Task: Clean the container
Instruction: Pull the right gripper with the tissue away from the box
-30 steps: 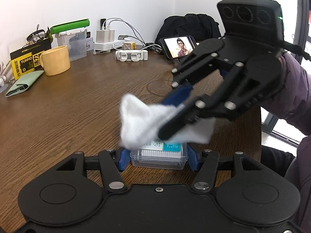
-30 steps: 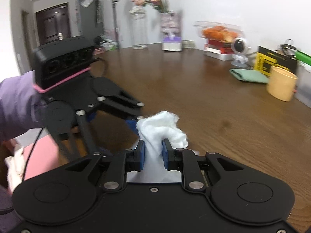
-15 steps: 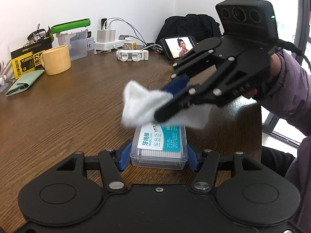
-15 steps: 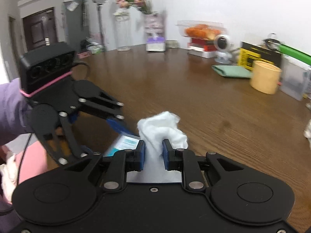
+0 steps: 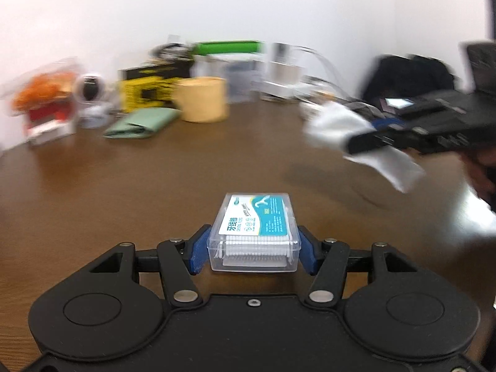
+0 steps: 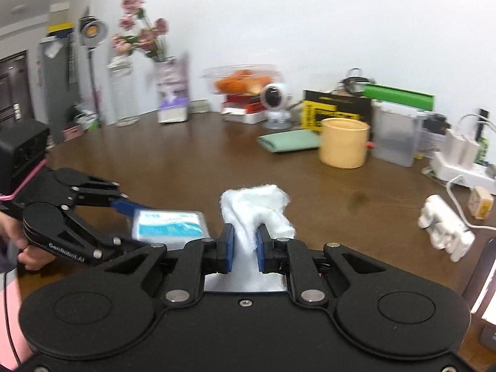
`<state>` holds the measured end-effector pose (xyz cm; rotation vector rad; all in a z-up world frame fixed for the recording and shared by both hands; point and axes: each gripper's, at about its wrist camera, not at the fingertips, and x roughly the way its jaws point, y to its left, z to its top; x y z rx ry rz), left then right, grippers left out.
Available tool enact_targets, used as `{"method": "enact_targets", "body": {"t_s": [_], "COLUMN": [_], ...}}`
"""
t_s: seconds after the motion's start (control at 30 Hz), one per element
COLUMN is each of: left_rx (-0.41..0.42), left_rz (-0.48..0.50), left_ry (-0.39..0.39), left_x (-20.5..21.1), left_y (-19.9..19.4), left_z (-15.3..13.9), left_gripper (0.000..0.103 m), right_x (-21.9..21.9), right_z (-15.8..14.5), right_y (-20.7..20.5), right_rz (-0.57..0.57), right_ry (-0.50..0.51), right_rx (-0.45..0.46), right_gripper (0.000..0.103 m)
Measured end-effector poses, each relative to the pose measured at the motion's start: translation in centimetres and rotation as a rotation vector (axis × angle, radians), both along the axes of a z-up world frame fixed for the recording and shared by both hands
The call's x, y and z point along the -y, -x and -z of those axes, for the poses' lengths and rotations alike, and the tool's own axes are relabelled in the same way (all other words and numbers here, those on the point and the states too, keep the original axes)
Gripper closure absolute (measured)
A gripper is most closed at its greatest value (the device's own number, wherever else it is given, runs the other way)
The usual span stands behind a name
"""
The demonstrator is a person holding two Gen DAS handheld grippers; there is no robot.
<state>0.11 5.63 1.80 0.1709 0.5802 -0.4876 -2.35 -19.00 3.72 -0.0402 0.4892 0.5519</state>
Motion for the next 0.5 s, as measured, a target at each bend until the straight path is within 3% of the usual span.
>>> {"method": "enact_targets", "body": {"t_s": [0.13,0.5], "left_rx": [0.004,-0.05], "left_rz": [-0.195,-0.407], "left_ry": [0.006,-0.047], "left_x": [-0.1,1.8], "left_y": [-3.7,-12.6], "left_z": [-0.8,0.7], "left_gripper": [0.047,0.047], "right_x": [-0.1,0.1], "right_z": [0.2,2.0], "right_y": [-1.4,-2.3], "right_rz": [0.04,0.057], "right_ry": [-0.021,-0.065], "right_rx": [0.015,-0.023], "right_gripper": [0.088,0.087]}}
